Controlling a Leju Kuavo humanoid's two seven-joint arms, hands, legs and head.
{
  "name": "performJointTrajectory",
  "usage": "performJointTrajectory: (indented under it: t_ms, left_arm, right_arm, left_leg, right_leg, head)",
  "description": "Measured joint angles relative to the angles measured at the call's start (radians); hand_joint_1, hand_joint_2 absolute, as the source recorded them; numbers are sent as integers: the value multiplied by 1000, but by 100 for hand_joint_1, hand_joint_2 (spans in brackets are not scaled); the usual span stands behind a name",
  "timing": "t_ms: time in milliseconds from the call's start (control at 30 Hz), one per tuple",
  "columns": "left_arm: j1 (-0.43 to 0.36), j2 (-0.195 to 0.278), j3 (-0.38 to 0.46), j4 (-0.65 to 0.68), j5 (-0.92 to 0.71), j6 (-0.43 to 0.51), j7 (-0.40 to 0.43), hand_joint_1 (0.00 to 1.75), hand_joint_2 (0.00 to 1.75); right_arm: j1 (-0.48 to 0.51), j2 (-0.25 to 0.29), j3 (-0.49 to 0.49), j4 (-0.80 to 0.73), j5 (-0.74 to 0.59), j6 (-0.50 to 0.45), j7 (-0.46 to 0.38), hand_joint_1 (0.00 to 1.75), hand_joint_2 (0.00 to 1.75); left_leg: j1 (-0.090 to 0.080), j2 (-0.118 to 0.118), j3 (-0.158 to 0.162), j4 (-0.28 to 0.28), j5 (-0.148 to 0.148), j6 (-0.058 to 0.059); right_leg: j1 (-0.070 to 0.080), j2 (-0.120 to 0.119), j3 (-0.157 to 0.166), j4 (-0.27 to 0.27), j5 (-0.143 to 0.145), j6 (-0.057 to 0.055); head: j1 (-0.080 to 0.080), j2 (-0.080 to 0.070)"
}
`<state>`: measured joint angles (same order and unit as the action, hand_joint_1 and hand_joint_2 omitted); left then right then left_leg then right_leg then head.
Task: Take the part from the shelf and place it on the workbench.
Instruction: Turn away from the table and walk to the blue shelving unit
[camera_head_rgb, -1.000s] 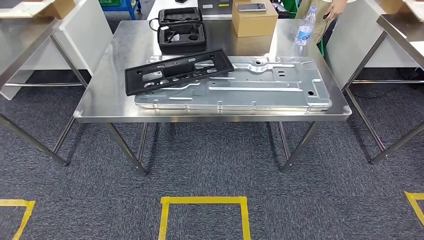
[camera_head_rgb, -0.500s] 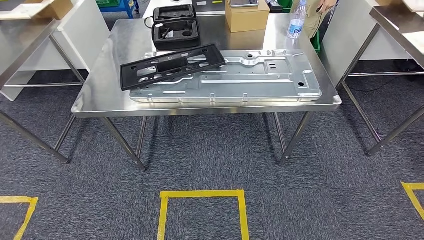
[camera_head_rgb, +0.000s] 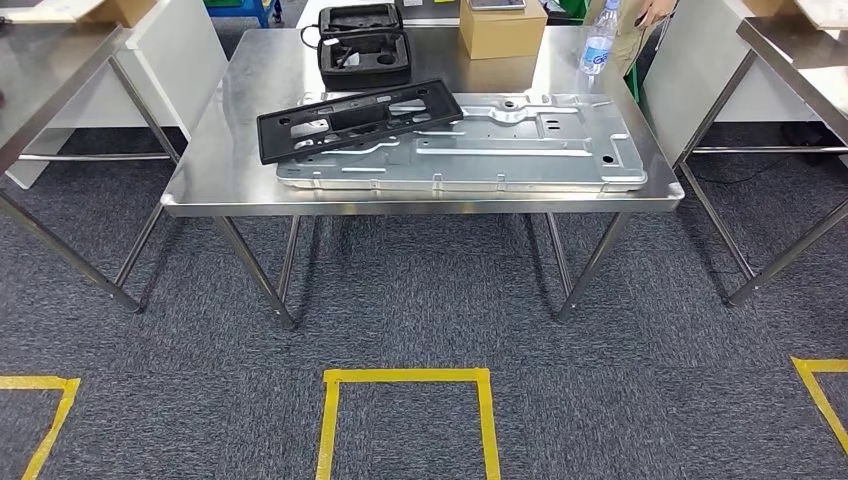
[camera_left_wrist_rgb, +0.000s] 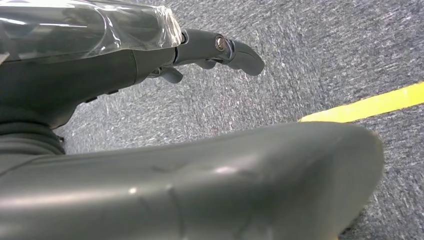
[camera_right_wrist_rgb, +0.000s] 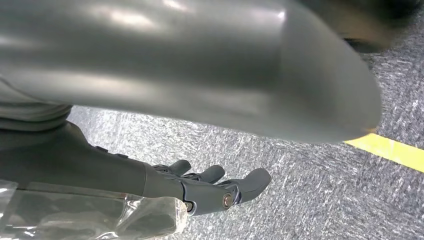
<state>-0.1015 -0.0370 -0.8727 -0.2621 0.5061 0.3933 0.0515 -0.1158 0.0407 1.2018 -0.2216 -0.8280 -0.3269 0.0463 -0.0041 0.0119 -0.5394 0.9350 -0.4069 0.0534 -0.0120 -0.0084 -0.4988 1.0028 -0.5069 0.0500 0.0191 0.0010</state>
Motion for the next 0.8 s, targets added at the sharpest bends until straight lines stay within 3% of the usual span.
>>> performJointTrajectory:
  t_ms: [67,167,233,300,333,367,400,500,533,567,667,733,800]
  left_arm:
    - [-1,0,-4,0,0,-1,0,0,0]
    - [1,0,-9,0,0,-5,0,0,0]
    - [1,0,-13,0,0,-6,0,0,0]
    - [1,0,-15,0,0,-7,0,0,0]
    - [1,0,-15,0,0,-7,0,0,0]
    - [2,0,-15,0,0,-8,1,0,0]
    - [2,0,-16,0,0,-9,1,0,0]
    - [-1,0,-16,0,0,-10,2,0,0]
    - [-2,0,-16,0,0,-11,2,0,0]
    - [-3,0,-16,0,-1,-12,2,0,0]
    - [-1,-1,-16,0,-1,-17,3,0,0]
    - [-2,-2,-16,0,-2,-19,3,0,0]
    - [-2,-2,-18,0,-2,-20,4,0,0]
  right_arm:
    - [-2,0,-4,0,-1,1,-3,0,0]
    - [1,1,-8,0,-3,2,-5,0,0]
    - [1,1,-9,0,-4,2,-5,0,0]
    - [0,1,-9,0,-2,2,-4,0,0]
    - [0,1,-9,0,-1,2,-3,0,0]
    - [1,1,-9,0,1,2,-2,0,0]
    - [1,1,-9,0,2,2,-1,0,0]
    - [-1,1,-9,0,3,2,-1,0,0]
    - [-2,1,-9,0,3,2,-1,0,0]
    - [-3,1,-9,0,4,2,-1,0,0]
    - [-1,1,-9,0,5,2,-2,0,0]
    - [0,1,-9,0,1,2,-2,0,0]
    - [0,0,-9,0,-1,2,-2,0,0]
  left_leg:
    - [-4,3,-9,9,4,-9]
    - [-1,3,-20,21,1,-28]
    - [5,-1,-50,93,-59,-41]
    - [9,-2,-99,232,-146,-52]
    - [10,-2,-114,290,-173,-55]
    - [11,-2,-112,310,-180,-56]
    - [12,-2,-92,293,-170,-56]
    - [11,-7,44,74,-94,-45]
    - [9,-10,74,16,-79,-40]
    - [6,-12,86,-11,-74,-35]
    - [5,-10,72,-16,-61,-14]
    - [7,-7,59,-20,-45,4]
    - [3,-4,42,-19,-32,15]
  right_leg:
    - [3,-3,25,-58,11,-9]
    - [5,1,13,-59,26,-32]
    - [2,1,1,-61,40,-47]
    - [3,2,-16,-60,52,-52]
    - [3,2,-25,-60,58,-52]
    - [3,2,-32,-59,63,-51]
    - [3,2,-38,-59,68,-49]
    - [4,5,-50,-58,81,-40]
    - [6,6,-54,-57,86,-34]
    - [7,6,-58,-56,91,-29]
    - [6,8,-71,-49,94,-12]
    - [4,9,-99,12,41,-5]
    - [1,9,-147,147,-49,-2]
  head:
    - [-1,0]
    - [-3,0]
    - [-5,0]
    - [-6,0]
    - [-6,0]
    - [-6,0]
    - [-6,0]
    - [-7,0]
    - [-7,0]
    - [-6,0]
    - [-6,0]
    - [-4,0]
    - [-2,0]
